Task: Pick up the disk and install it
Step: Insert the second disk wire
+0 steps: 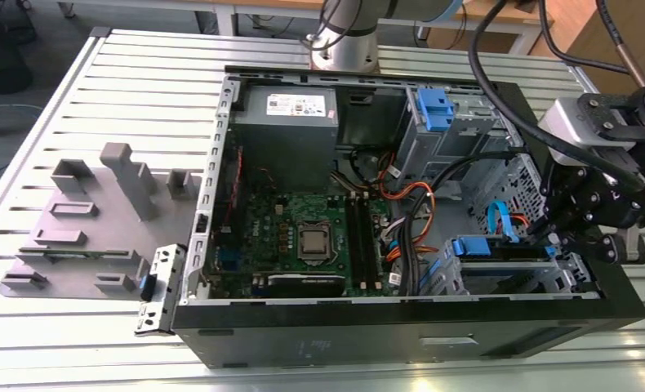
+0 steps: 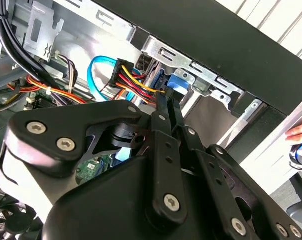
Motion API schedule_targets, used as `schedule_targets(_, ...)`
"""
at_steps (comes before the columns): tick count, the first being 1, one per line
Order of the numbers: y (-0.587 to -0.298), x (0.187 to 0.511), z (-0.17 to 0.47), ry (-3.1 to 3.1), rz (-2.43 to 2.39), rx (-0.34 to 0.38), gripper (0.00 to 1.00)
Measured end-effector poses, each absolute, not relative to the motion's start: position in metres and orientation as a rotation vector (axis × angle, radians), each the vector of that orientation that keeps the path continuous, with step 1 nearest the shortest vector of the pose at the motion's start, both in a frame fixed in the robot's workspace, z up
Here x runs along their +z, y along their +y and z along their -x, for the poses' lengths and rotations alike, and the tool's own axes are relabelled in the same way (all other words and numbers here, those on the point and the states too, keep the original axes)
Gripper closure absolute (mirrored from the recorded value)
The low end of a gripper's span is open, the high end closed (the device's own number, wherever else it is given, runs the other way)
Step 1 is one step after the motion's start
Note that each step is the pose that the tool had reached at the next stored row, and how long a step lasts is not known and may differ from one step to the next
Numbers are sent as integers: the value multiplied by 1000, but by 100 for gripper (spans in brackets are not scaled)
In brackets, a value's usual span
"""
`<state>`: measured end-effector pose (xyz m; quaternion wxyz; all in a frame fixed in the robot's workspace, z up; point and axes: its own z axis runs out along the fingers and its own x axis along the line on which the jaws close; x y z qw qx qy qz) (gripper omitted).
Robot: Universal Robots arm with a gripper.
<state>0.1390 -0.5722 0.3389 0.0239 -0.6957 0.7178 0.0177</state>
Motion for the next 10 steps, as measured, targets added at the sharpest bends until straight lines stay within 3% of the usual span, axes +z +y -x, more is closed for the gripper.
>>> schedule_targets(8,-572,339,-139,2221,2153,55,82)
schedule_targets(9,-572,338,-139,2222,2153,54,76)
schedule_targets(10,-572,337,-139,2222,2154,53,76)
